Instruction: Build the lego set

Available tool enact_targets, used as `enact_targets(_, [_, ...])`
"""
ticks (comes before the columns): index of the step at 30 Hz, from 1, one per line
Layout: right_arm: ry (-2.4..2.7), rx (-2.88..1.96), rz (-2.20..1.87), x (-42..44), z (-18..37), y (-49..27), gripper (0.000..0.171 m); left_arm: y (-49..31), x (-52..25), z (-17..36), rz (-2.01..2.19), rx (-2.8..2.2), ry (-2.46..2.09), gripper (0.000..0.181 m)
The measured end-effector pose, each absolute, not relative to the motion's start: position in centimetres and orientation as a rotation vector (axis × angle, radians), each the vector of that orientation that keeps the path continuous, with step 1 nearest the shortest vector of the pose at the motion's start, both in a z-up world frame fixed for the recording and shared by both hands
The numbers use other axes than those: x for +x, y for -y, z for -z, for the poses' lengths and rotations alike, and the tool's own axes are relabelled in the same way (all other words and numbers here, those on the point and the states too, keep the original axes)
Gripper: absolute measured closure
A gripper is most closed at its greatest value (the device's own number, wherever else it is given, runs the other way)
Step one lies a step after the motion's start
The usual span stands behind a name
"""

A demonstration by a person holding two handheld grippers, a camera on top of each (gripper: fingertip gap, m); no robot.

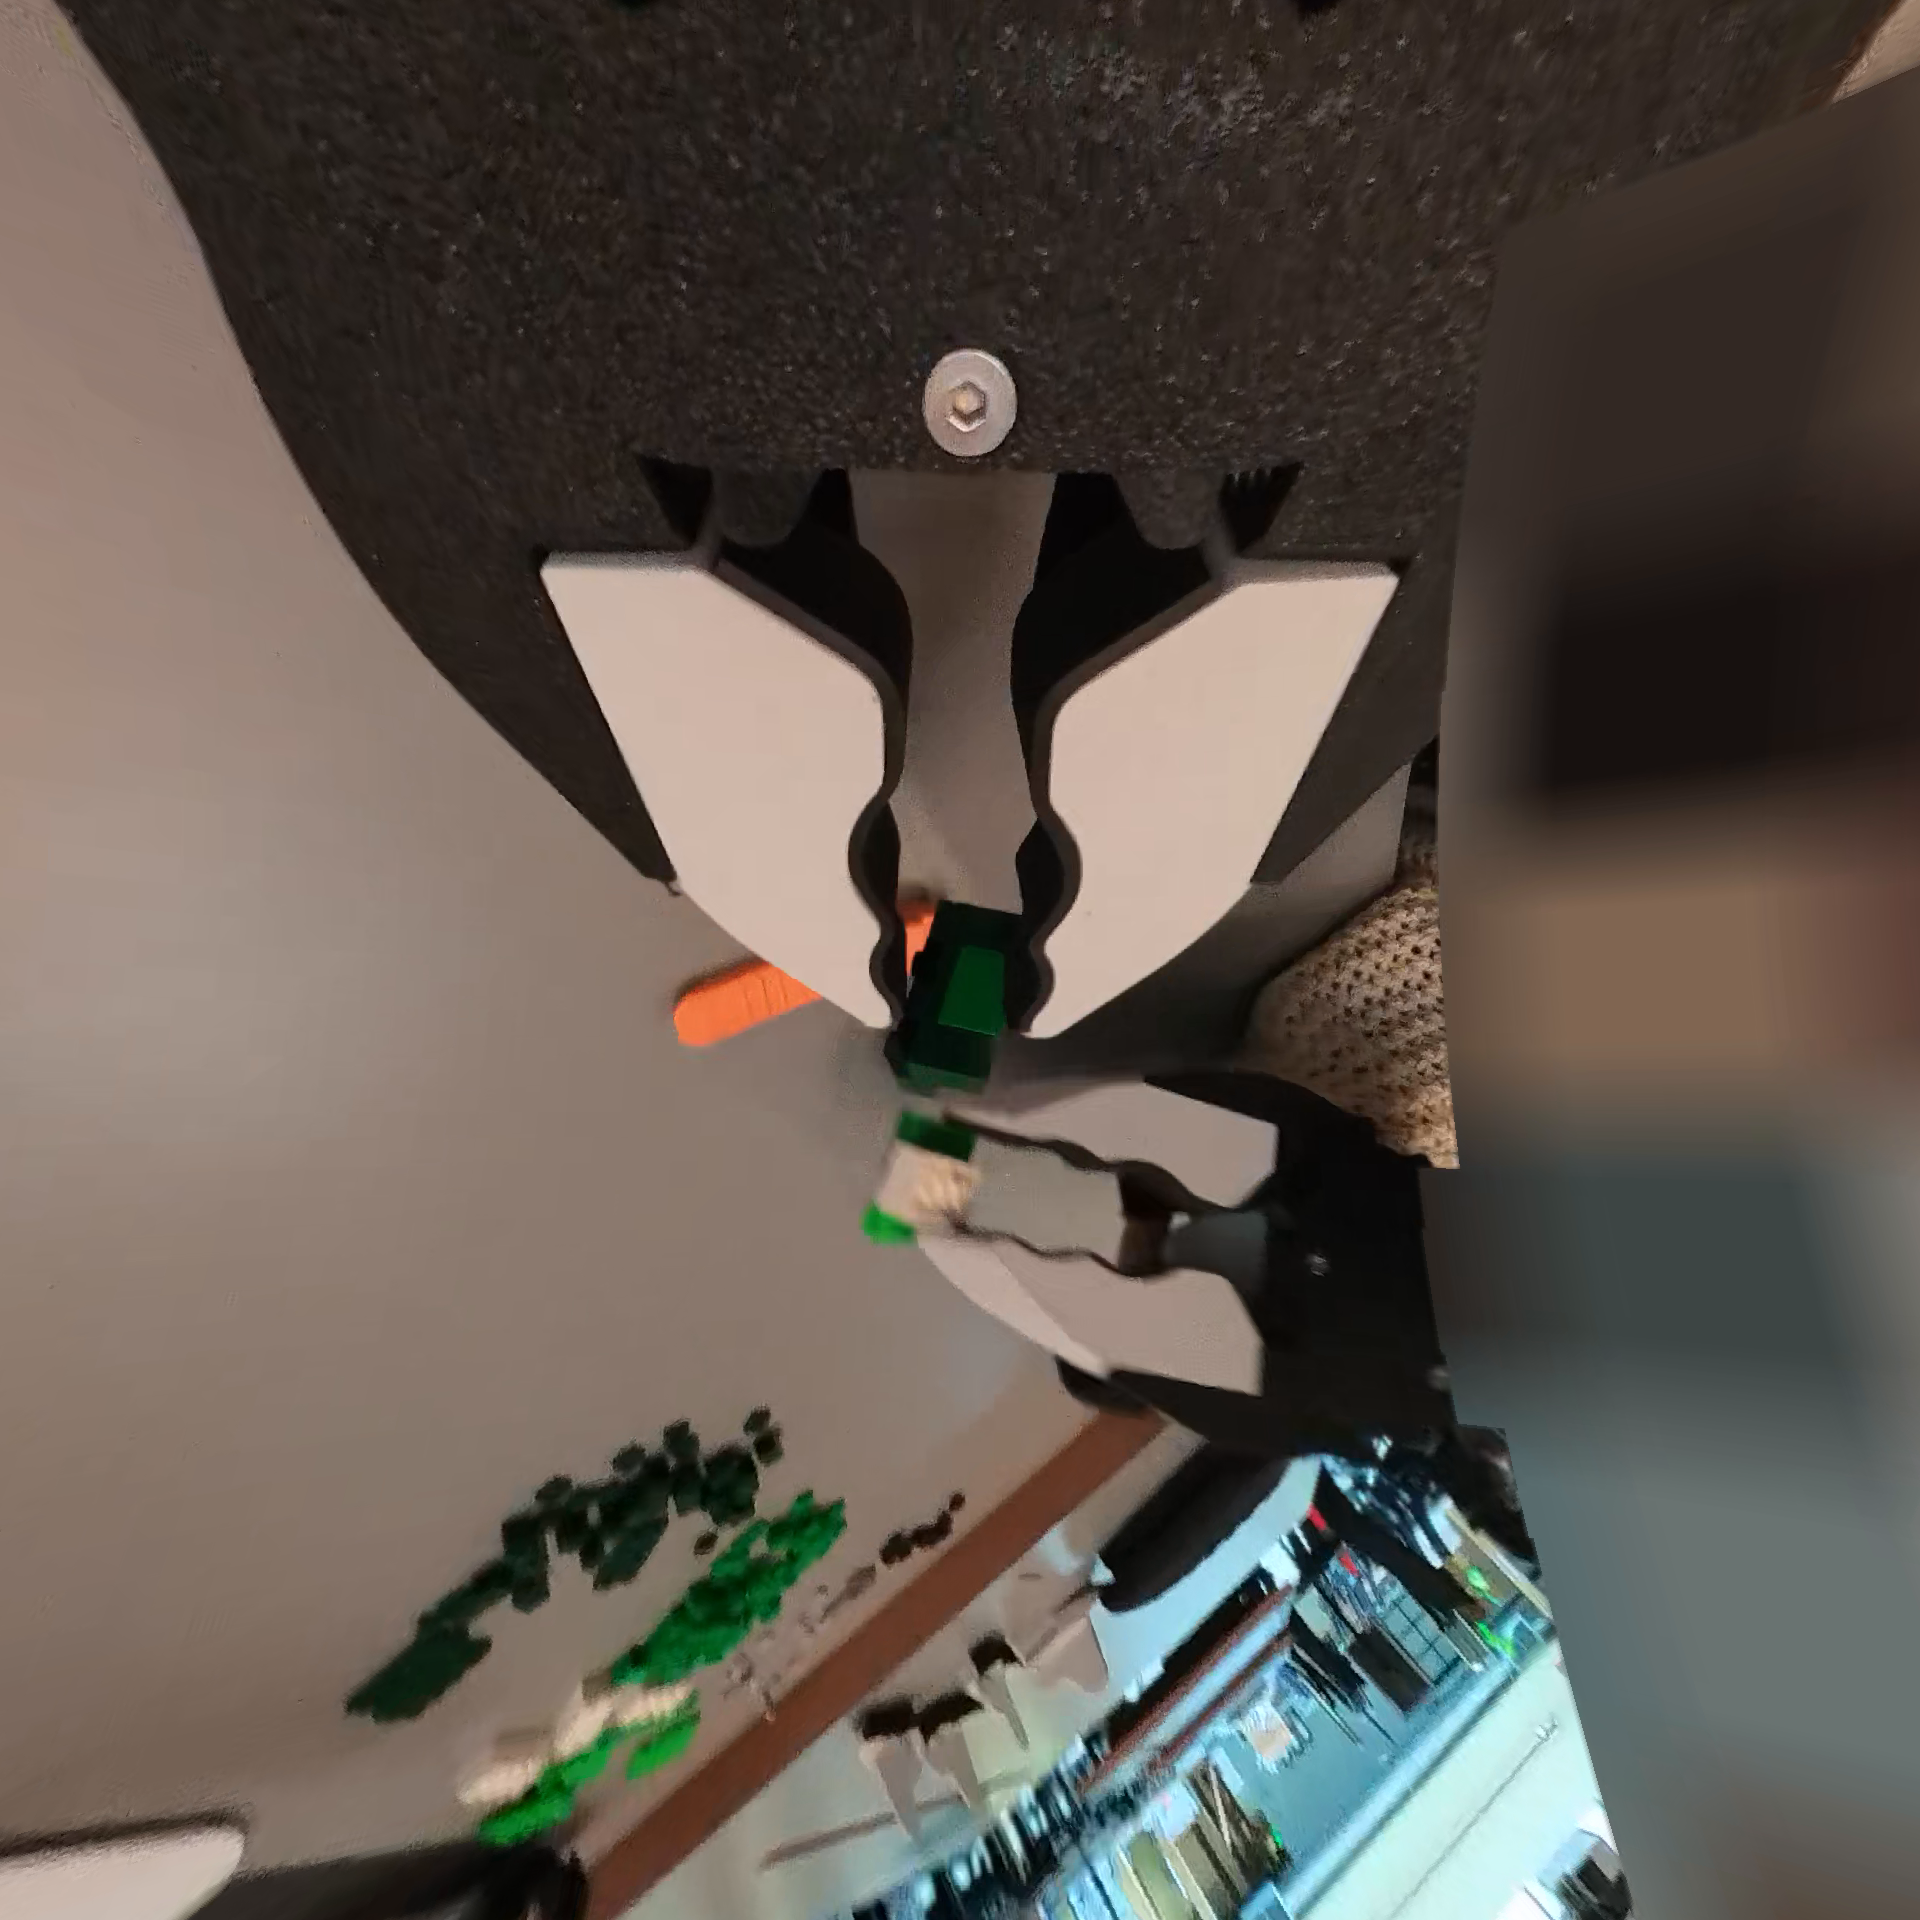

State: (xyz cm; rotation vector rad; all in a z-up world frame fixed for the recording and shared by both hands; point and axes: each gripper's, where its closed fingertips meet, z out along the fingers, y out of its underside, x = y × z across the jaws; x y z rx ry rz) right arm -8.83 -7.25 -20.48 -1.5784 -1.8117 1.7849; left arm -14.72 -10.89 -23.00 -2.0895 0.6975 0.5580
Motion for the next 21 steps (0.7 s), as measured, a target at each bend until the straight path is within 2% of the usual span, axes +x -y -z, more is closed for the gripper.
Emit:
enact_targets(4, [1.826,-1.641,-1.725,-8.8,21.4,6.5,0.153,9.9,-13.5,17.9,-0.903,-1.637,-0.775,0.155])
enact_targets(7, [1.736,-1.410,-1.787,-8.9,18.4,6.3,0.153,9.3,-11.5,16.7,-1.097,-1.392,-0.925,0.155])
enact_targets(13, [1.619,-1.024,-1.679,-8.2,14.8,5.6,0.153,7.5,-10.6,16.8,-1.026,-1.284,-0.943,0.155])
enact_targets(21, [1.711,-0.924,-1.483,-8.1,15.5,5.7,0.153,6.5,-9.5,17.8,-1.020,-1.176,-1.090,0.156])
